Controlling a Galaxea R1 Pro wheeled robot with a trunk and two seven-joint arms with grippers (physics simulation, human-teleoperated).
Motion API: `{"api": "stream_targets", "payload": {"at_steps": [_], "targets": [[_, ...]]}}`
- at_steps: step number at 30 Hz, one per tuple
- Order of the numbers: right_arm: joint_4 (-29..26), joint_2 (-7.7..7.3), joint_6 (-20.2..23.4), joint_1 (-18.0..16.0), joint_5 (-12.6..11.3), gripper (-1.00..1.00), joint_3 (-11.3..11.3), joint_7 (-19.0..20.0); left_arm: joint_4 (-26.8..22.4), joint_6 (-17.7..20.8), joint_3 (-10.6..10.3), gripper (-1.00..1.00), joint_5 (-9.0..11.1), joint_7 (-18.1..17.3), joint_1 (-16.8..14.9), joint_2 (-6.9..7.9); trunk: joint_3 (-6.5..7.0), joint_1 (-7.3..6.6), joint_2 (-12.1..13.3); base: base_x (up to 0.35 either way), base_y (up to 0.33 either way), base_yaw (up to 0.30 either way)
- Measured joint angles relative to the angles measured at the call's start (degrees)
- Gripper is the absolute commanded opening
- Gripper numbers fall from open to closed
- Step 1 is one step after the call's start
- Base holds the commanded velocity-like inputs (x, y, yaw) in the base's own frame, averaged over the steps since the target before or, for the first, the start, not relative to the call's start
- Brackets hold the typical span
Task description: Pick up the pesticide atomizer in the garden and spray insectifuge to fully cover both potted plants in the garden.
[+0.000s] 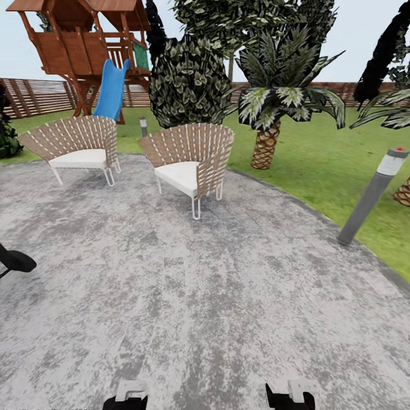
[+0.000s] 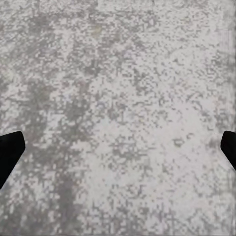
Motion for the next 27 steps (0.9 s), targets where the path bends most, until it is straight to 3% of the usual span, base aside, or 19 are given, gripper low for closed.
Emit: {"api": "stream_targets", "payload": {"at_steps": [11,27], "targets": [[0.02,0.01,0.00,-0.01,0.05,1.00,0.04,0.00,0.01,0.00,0.00,1.00,0.03,0.06,0.02,0.01,-0.03,0.00,0.00,0.000,-0.258,0.188],[0.12,0.04,0.00,-0.02,0.16,1.00,0.07,0.00,0.09,0.00,0.01,1.00,0.15,0.08,0.03,0.01,-0.29,0.00,0.00,0.000,-0.021,0.261]]}}
